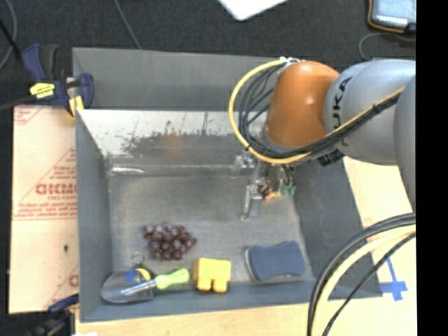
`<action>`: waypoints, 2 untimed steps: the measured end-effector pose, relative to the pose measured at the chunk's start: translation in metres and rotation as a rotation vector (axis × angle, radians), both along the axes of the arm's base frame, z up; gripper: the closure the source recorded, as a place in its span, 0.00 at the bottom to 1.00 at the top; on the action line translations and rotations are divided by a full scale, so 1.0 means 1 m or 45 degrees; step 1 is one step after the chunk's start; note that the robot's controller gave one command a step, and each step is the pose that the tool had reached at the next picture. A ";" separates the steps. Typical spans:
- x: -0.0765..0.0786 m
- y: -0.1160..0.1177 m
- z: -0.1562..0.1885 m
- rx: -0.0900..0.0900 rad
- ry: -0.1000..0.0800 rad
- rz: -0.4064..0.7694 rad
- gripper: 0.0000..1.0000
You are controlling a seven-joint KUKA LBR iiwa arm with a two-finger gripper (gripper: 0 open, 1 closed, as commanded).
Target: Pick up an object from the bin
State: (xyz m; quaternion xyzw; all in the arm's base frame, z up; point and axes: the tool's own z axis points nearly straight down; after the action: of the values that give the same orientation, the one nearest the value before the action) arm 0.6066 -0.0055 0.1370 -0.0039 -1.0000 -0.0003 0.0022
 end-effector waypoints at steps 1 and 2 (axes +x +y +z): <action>0.002 0.000 0.005 0.000 -0.011 0.000 0.00; 0.017 -0.025 -0.014 0.000 -0.018 0.300 0.00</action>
Offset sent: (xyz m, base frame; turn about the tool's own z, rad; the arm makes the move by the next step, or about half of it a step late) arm 0.0426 -0.0907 -0.0670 -0.7102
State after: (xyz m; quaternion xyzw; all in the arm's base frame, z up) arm 0.6233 -0.0303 0.1227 0.1136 -0.9935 -0.0002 -0.0048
